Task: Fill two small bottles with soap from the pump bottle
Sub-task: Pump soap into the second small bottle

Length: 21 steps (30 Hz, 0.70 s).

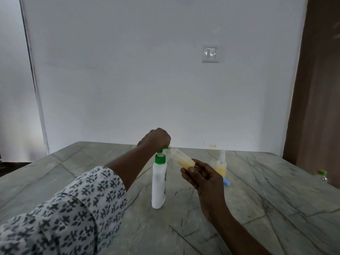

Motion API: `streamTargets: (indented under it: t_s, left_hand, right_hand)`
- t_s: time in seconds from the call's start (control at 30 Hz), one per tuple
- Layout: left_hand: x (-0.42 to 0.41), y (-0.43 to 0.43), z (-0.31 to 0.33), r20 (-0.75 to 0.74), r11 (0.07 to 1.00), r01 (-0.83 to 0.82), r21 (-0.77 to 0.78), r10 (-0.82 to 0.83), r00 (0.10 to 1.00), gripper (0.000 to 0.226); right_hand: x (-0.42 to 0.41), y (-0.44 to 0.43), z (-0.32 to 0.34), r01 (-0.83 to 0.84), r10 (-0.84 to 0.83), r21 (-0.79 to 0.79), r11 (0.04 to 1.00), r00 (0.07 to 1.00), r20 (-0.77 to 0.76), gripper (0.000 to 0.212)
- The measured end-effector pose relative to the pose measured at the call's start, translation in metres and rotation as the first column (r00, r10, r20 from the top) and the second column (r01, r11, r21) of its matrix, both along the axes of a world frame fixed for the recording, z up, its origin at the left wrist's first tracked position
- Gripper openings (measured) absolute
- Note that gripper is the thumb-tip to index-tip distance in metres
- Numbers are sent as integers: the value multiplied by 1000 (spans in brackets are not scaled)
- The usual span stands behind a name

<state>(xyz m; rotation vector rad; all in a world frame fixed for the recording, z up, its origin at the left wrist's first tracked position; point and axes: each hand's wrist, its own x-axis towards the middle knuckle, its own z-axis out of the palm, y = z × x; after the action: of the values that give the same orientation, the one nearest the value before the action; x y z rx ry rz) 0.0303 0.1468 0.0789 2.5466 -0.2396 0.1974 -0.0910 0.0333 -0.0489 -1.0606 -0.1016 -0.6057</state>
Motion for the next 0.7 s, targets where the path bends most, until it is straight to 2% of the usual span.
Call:
streamTargets:
  t_s: [0.1,0.27,0.4,0.5,0.63,0.7]
  left_hand:
    - [5,-1,-4,0,999,-1,41,1,1000,13]
    - [0,-2,-5,62,997,-70,28,68,996,24]
    - [6,-1,-13,30,998,-56,29,56,998,10]
    - [10,-3,-16,36,999,-27,47,25,999,18]
    - [6,-1,-14,28,998,-48,36,47,998,9]
    - [1,-1,-9,19,999,-42,2,42,999,13]
  right_hand:
    - [0,0,0,-23,23,12,1000,1000,-7,32]
    - [-1,0,-1,-5,4,-7,1000,1000,-16,29]
    - [-2,-2,-2,3,-3,-11,1000,1000,-14,28]
    - [-4,-2,-1,-1,1,-8,1000,1000,-12,27]
    - [-4,-1,-1,10,-10,-16,1000,1000,-16,27]
    - [-4,0,-1,7,-7,-17,1000,1000,-19,26]
